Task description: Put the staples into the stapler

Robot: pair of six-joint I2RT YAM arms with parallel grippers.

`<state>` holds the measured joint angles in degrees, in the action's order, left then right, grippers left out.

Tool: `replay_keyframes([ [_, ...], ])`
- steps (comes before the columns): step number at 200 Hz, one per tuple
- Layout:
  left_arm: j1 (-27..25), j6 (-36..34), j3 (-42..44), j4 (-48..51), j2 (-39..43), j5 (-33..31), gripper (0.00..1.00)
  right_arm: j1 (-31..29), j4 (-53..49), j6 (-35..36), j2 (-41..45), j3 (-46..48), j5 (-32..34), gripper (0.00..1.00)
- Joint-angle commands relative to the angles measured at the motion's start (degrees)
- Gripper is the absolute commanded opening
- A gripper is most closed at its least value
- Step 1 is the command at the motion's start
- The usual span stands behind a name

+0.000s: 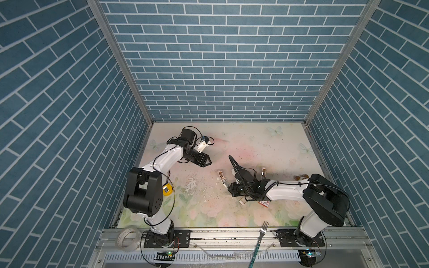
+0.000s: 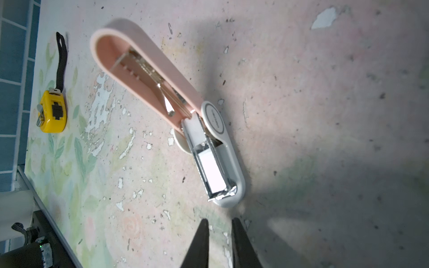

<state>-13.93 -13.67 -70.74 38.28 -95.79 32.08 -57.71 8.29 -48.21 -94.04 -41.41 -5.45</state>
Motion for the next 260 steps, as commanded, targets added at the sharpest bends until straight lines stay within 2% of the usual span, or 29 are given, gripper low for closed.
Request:
replay_keyframes([
  [1,-1.0,1.0,-0.7,-0.9,-0.5,1.2,0.64,-0.1,-0.8,-2.2,-1.2,-0.7,0.1,0.20],
  [72,-1.0,3.2,0.8,-2.4,2.6,2.5,0.62,-0.1,-4.1,-1.1,-3.9,-3.6,0.1,0.20],
  [168,-1.1,1.5,7.1,-4.8,9.2,2.6,0.63,1.6,-11.2,2.3,-5.4,-7.7,2.1,0.20],
  [260,-1.1,1.5,9.5,-6.3,12.7,2.3,0.65,3.0,-13.0,3.9,-6.9,-9.6,2.5,0.21],
])
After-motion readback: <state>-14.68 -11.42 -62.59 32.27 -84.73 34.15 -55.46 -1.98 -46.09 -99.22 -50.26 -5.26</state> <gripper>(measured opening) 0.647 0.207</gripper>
